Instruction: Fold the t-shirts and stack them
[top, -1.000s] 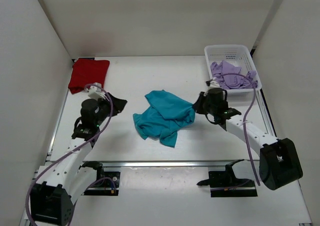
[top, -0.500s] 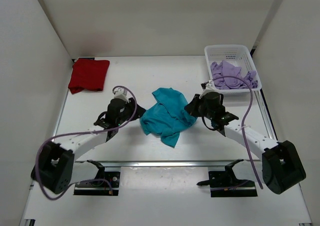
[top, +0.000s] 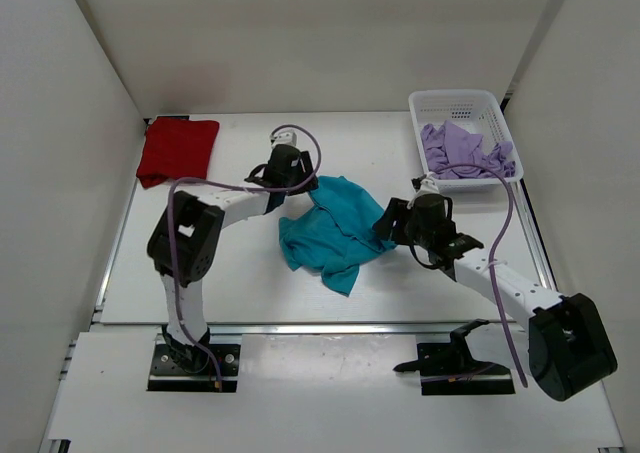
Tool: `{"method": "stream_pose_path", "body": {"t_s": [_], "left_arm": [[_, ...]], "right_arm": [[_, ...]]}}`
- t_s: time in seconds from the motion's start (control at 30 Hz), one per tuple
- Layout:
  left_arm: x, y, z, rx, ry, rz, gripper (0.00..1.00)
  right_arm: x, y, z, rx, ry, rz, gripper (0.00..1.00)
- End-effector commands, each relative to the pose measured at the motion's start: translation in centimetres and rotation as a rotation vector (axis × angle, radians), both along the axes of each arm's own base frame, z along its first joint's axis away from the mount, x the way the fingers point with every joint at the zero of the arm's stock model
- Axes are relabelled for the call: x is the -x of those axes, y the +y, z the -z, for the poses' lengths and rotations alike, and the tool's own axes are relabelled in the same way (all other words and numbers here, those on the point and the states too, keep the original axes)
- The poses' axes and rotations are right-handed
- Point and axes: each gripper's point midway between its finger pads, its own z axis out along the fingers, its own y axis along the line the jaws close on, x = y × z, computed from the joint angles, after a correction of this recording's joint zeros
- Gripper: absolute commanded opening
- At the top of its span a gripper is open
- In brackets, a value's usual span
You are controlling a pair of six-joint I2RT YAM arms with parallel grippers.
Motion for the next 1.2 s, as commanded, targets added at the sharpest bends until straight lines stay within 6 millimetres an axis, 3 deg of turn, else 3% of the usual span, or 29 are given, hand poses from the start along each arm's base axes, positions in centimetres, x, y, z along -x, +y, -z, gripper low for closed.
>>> {"method": "stream_pose_path", "body": {"t_s": [0.0,0.1,0.23,0.3,0.33,0.4,0.53,0.63,0.77,0.83,0.9,1.0,1.1,1.17], "left_arm": [[-0.8,-0.2,0.2,-0.122,0.031,0.003,0.74],[-1.2,-0.4,2.1,-0.198,0.066,0.018,0.7],[-2.0,-0.6,2.5,-0.237,0.072,0.021,0.62],[-2.4,-0.5,3.2,-0.256,0.086,0.022,0.6],[-2.4,-0.8,3.2,-0.269,0.082,0.026,0.57],[-2.6,-0.7,4.1,-0.28,0.095,0.017,0.54],[-2.6,-0.3,4.6,-0.252,0.091,0.009,0.46],[-3.3,0.2,4.0,-0.236,0.065,-0.008,0.44],[-3.2,-1.5,3.9,-0.256,0.061,0.038,0.38],[-3.2,-1.9,4.0,-0.251,0.063,0.046,0.31],[-3.3,-1.9,4.1,-0.236,0.061,0.038,0.24],[-3.4,-1.6,3.6,-0.236,0.054,0.031,0.11],[-3.4,-1.2,2.7,-0.244,0.029,0.013,0.03],[-3.6,-1.0,1.1,-0.225,-0.01,0.003,0.0]], "right_arm": [[0.4,-0.4,-0.6,0.032,0.002,0.028,0.54],[1.9,-0.8,0.9,0.065,0.031,0.04,0.55],[3.8,-0.9,1.7,0.073,0.037,0.015,0.53],[5.2,-1.1,3.2,0.09,0.061,0.006,0.51],[5.4,-0.8,2.3,0.077,0.034,-0.008,0.52],[6.4,-1.3,3.4,0.112,0.048,-0.018,0.52],[6.5,-2.5,3.0,0.142,0.044,0.001,0.52],[6.6,-2.4,1.5,0.148,0.002,0.033,0.55],[6.0,-4.1,-0.7,0.226,-0.094,0.139,0.57],[6.3,-2.8,-0.9,0.175,-0.113,0.053,0.54],[7.0,0.2,-0.9,0.034,-0.085,-0.084,0.51],[7.8,2.0,2.7,0.029,0.024,-0.142,0.46],[8.6,4.0,4.7,0.095,0.066,-0.222,0.49],[8.5,5.7,4.7,0.092,0.068,-0.266,0.51]]}}
